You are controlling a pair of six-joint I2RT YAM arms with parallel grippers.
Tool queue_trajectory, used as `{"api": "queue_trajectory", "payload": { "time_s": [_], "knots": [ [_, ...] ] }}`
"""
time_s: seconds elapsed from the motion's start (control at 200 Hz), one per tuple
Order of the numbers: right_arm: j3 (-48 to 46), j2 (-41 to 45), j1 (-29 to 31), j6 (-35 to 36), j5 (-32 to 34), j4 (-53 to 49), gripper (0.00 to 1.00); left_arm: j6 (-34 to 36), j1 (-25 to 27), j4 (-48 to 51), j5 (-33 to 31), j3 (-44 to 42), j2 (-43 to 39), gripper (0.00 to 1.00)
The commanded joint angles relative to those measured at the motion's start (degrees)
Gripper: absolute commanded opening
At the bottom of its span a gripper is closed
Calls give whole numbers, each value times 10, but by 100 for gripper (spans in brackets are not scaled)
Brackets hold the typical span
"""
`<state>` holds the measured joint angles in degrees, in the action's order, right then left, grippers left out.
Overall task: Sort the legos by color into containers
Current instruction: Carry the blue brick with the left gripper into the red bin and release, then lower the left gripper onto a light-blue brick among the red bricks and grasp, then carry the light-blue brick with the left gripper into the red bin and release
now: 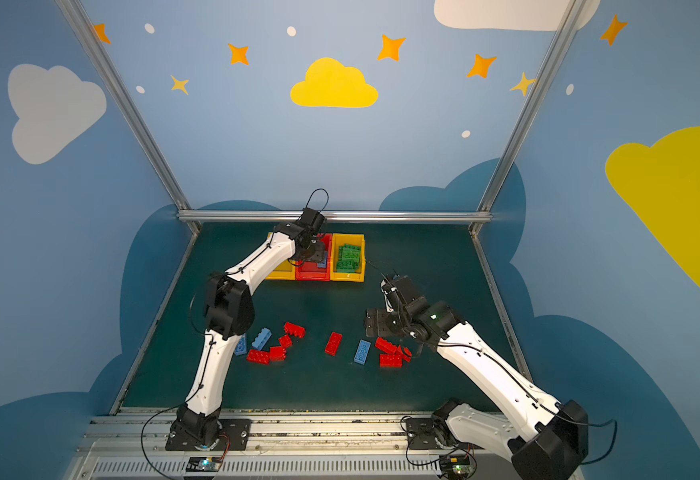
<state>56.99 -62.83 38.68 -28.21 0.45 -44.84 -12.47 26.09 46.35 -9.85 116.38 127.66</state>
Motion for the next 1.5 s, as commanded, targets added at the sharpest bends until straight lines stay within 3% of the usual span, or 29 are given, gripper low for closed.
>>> {"api": "queue_trajectory", "payload": {
  "time_s": [0.0, 0.29, 0.561, 0.801, 1.086, 1.497],
  "knots": [
    [0, 23, 4, -4, -22, 10, 97, -19, 4, -68, -28, -149, -135, 65],
    [-25, 51, 30, -12, -36, 12, 97, -83, 7, -129, -57, -490, -349, 65],
    [-45, 74, 78, -42, -21, 12, 97, -117, 15, -155, -60, -645, -459, 65],
    [-45, 82, 119, -65, 10, 5, 97, -139, 27, -171, -59, -712, -504, 65],
    [-30, 66, 158, -73, 41, 0, 97, -147, 28, -194, -57, -754, -497, 63],
    [-27, 67, 177, -75, 64, -8, 97, -160, 23, -174, -46, -719, -420, 55]
  ]
}}
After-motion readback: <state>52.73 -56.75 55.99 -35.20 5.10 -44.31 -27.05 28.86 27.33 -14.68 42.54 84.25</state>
